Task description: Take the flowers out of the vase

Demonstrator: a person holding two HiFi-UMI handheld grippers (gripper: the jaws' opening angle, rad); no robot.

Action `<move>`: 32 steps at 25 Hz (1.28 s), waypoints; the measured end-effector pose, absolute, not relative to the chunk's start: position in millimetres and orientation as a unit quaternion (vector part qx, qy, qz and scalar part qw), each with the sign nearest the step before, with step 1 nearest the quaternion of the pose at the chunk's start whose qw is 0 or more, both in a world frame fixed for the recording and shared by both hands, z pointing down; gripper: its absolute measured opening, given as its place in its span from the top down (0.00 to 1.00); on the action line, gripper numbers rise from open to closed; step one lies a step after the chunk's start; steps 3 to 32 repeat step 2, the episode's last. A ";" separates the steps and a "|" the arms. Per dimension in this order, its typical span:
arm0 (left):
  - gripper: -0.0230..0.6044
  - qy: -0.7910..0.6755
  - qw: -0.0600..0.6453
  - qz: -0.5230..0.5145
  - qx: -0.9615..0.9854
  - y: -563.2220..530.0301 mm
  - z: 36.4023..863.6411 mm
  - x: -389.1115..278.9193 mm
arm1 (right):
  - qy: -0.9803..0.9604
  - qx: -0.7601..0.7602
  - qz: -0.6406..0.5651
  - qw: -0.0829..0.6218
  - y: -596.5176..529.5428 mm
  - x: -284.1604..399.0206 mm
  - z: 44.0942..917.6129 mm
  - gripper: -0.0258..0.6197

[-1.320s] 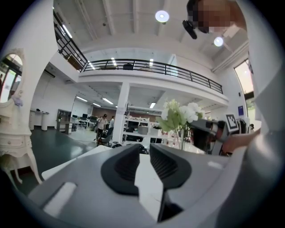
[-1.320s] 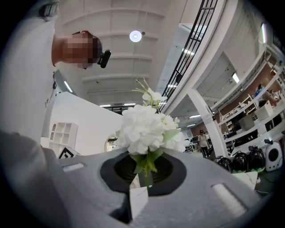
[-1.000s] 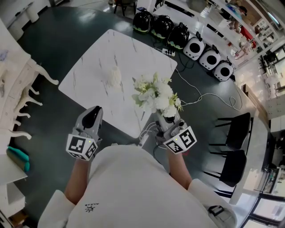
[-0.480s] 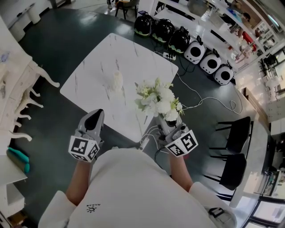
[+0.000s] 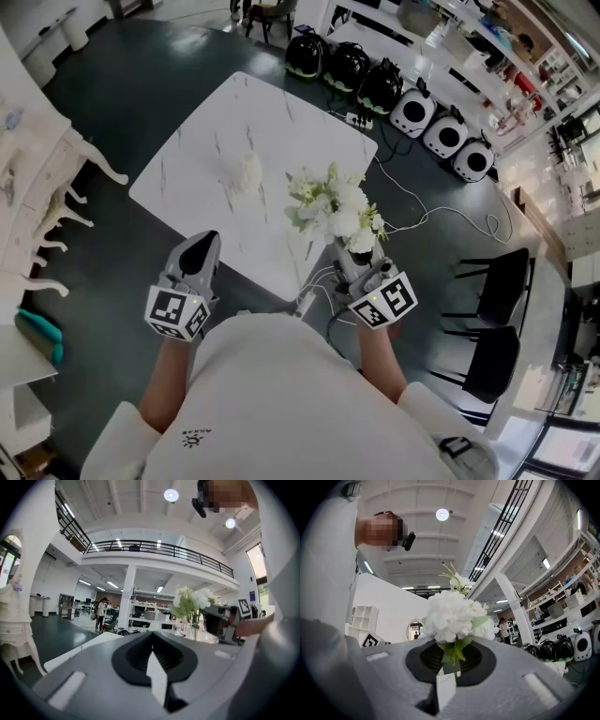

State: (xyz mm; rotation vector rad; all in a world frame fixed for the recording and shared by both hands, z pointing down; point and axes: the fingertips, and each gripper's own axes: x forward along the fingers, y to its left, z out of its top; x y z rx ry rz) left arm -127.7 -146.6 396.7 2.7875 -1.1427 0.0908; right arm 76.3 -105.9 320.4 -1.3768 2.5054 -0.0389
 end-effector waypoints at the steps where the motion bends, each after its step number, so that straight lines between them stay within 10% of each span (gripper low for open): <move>1: 0.98 -0.379 0.064 0.029 0.923 -146.4 396.7 -128.1 | 0.867 -0.477 -0.013 0.141 -106.0 76.3 320.4 0.92; 32: 0.98 -0.379 0.065 0.028 0.923 -146.1 396.7 -128.5 | 0.867 -0.477 -0.013 0.142 -106.1 76.2 320.4 0.92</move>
